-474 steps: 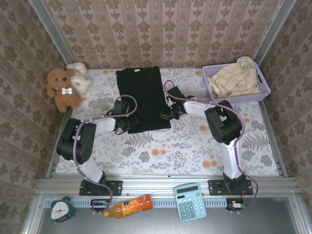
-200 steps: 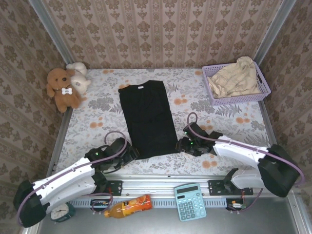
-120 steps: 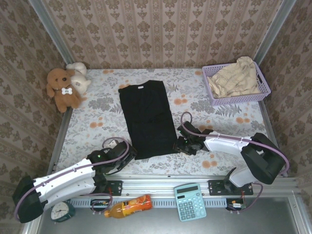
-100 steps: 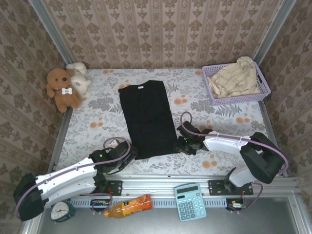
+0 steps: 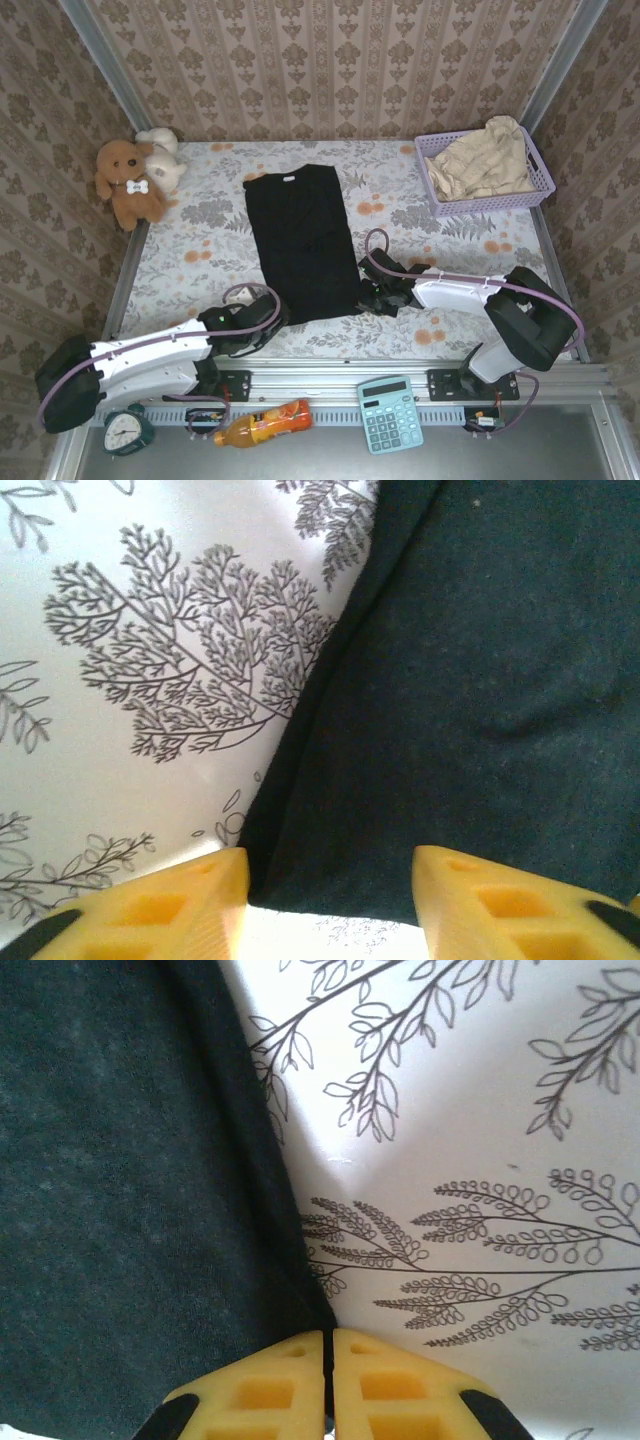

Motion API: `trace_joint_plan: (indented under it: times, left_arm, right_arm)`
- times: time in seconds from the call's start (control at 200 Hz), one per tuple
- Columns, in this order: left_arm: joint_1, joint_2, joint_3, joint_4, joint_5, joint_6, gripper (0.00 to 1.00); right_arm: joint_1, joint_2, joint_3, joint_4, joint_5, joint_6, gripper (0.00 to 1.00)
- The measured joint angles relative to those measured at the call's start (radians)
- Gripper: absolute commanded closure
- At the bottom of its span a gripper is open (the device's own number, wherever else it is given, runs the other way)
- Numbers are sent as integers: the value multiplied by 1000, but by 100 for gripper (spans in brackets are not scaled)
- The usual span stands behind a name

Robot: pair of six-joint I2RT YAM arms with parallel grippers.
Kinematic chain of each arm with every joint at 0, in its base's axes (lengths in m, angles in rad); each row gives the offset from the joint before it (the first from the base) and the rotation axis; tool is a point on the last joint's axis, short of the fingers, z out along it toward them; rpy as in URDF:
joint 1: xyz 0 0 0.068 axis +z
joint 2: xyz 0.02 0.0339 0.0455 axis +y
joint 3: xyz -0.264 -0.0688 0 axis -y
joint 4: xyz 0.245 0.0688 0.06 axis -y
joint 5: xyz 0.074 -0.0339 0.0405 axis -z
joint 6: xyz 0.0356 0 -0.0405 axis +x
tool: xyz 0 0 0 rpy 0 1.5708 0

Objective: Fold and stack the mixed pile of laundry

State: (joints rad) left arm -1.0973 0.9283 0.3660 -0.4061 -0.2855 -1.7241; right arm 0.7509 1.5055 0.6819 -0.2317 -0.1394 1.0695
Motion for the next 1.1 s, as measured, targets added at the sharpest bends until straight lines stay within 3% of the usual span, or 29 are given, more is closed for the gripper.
trace_joint_plan:
  times: [0.265,0.765,0.995,1.055,1.1]
  left_arm:
    - [-16,73,0,14,-27,-43,63]
    - [-33,107,-11,-5,-56,-109,64]
    - [-36,159,6,-26,-68,-108,85]
    - [-27,168,14,-23,-63,-92,100]
    - [-8,181,23,-4,-54,-74,100]
  right_arm:
    - [6,0,0,6,0,0,93]
    - [14,13,12,5,0,-9,94]
    - [22,18,19,4,1,-23,94]
    - [23,18,19,2,1,-26,94]
    - [23,18,19,0,1,-27,94]
